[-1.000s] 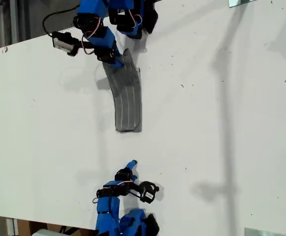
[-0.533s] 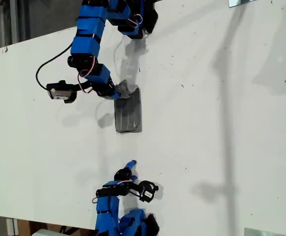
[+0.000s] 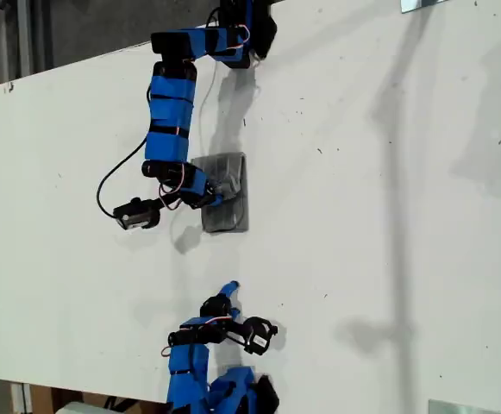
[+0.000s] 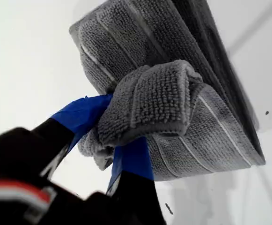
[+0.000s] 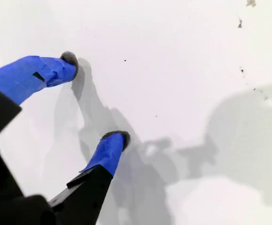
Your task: Grasp corners of a square towel and fold twice.
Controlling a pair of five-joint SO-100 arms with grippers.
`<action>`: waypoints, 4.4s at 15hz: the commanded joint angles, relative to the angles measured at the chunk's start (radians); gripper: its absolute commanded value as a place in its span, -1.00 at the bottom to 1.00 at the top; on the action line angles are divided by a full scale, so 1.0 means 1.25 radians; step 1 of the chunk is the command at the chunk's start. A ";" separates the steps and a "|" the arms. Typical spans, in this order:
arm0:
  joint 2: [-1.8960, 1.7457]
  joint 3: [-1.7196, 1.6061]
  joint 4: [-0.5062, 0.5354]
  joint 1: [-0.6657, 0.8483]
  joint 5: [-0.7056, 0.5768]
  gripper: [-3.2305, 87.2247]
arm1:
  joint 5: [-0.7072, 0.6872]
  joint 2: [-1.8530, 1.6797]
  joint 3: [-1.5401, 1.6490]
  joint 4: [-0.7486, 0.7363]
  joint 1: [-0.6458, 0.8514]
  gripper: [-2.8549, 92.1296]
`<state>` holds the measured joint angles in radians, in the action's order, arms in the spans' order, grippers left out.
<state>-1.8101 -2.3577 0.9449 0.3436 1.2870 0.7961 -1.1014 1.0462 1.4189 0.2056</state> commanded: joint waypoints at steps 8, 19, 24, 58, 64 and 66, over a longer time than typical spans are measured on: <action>-0.005 0.028 0.007 0.005 -0.002 -0.31 | -0.037 0.004 -0.064 -0.093 0.023 -0.29; -0.005 0.027 0.006 0.004 0.004 -0.31 | 0.395 -0.902 1.020 -0.247 -0.150 -0.29; -0.001 0.029 0.007 0.005 0.006 -0.31 | 0.528 -1.309 1.303 -0.250 -0.216 -0.33; -0.804 -0.167 0.455 -0.352 0.341 -0.55 | 0.738 -1.754 1.404 0.087 -0.229 -0.40; -1.323 -0.447 0.425 -0.394 0.337 -0.47 | 0.738 -1.755 1.404 0.087 -0.229 -0.40; -1.324 -0.538 0.347 -0.376 0.326 -0.50 | 0.738 -1.755 1.404 0.087 -0.231 -0.40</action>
<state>-3.4561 -2.9606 1.4312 -0.1411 1.6935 1.7273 -3.2935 2.8087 1.5064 -0.0844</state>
